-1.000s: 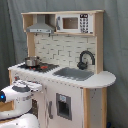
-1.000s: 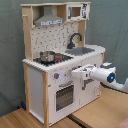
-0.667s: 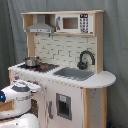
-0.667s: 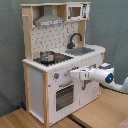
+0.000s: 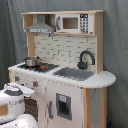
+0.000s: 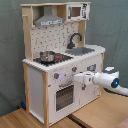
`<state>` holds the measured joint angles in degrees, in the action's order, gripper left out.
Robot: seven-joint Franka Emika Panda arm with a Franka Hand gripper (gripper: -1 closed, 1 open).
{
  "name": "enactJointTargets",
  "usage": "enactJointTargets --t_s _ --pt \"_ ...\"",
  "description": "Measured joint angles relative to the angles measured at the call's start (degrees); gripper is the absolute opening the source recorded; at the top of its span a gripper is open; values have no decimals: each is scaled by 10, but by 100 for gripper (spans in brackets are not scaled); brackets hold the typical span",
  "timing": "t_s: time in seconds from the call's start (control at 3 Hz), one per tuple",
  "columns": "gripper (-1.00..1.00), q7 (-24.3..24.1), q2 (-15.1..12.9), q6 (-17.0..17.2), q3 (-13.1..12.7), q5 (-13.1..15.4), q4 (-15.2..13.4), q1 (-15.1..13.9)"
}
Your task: Play with the kitchen
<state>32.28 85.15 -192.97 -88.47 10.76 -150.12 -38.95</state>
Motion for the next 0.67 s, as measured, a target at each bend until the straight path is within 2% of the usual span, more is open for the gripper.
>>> enactJointTargets --t_s 0.33,0.67 --pt "100 -42 0 26 -8 0 -19 38" --pt "100 -98 -1 44 -20 0 -27 56"
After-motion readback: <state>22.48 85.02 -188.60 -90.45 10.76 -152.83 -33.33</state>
